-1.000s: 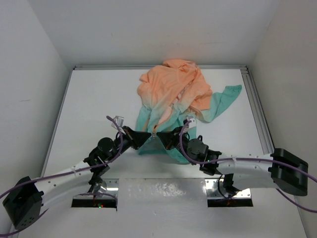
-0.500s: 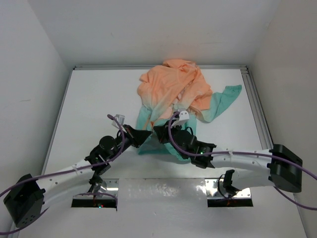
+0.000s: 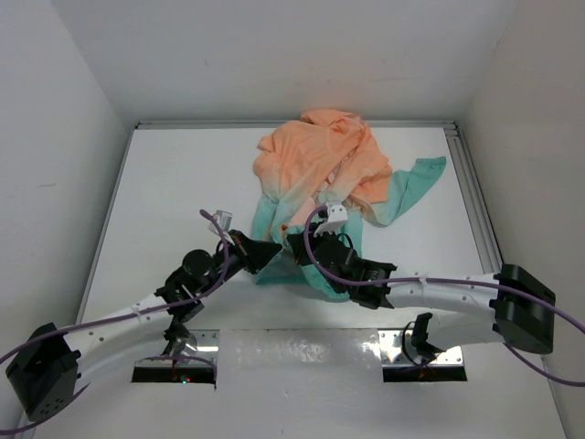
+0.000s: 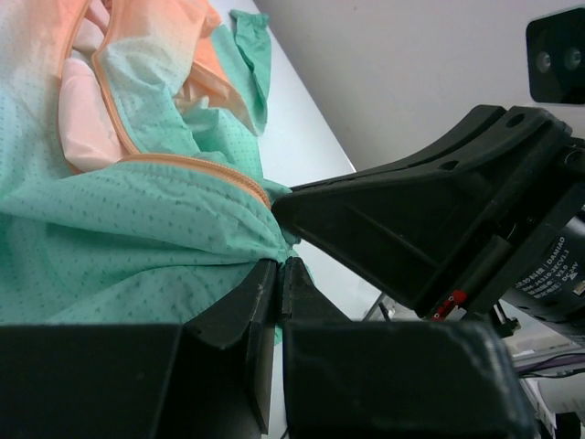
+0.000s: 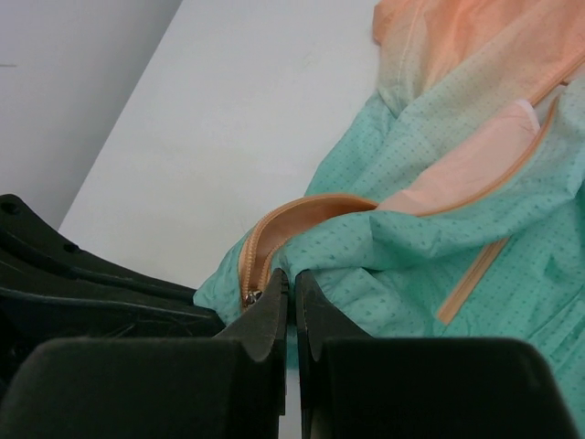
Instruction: Zip up the jacket
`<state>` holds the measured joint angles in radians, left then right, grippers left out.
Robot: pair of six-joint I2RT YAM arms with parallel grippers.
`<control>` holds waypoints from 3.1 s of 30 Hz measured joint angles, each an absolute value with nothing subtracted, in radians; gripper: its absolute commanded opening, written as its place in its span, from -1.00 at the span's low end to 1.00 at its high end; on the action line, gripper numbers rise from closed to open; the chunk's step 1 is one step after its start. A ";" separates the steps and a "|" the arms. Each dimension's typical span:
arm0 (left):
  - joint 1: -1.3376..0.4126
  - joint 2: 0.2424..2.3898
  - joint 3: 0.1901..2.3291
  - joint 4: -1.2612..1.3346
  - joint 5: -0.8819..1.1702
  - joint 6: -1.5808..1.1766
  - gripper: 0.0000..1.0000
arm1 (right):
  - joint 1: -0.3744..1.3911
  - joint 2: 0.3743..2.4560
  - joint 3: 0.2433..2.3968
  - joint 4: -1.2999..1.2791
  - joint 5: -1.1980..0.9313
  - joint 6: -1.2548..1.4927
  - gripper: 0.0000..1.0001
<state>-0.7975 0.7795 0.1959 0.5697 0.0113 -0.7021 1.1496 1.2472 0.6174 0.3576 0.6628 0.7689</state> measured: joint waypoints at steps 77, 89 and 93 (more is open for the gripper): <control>-0.878 0.923 0.229 0.175 0.383 -0.786 -1.00 | 1.539 1.369 0.775 -0.310 0.474 0.396 -0.15; -0.878 0.907 0.229 0.176 0.382 -0.794 -1.00 | 1.554 1.417 0.791 -0.292 0.574 0.414 -0.21; -0.878 0.905 0.228 0.176 0.382 -0.794 -1.00 | 1.554 1.419 0.791 -0.289 0.606 0.427 -0.28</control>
<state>-0.8783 0.9051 0.2279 0.1764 0.3824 -0.7944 1.5539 1.4193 0.7914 -0.2893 0.6064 0.4267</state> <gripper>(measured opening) 0.025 0.384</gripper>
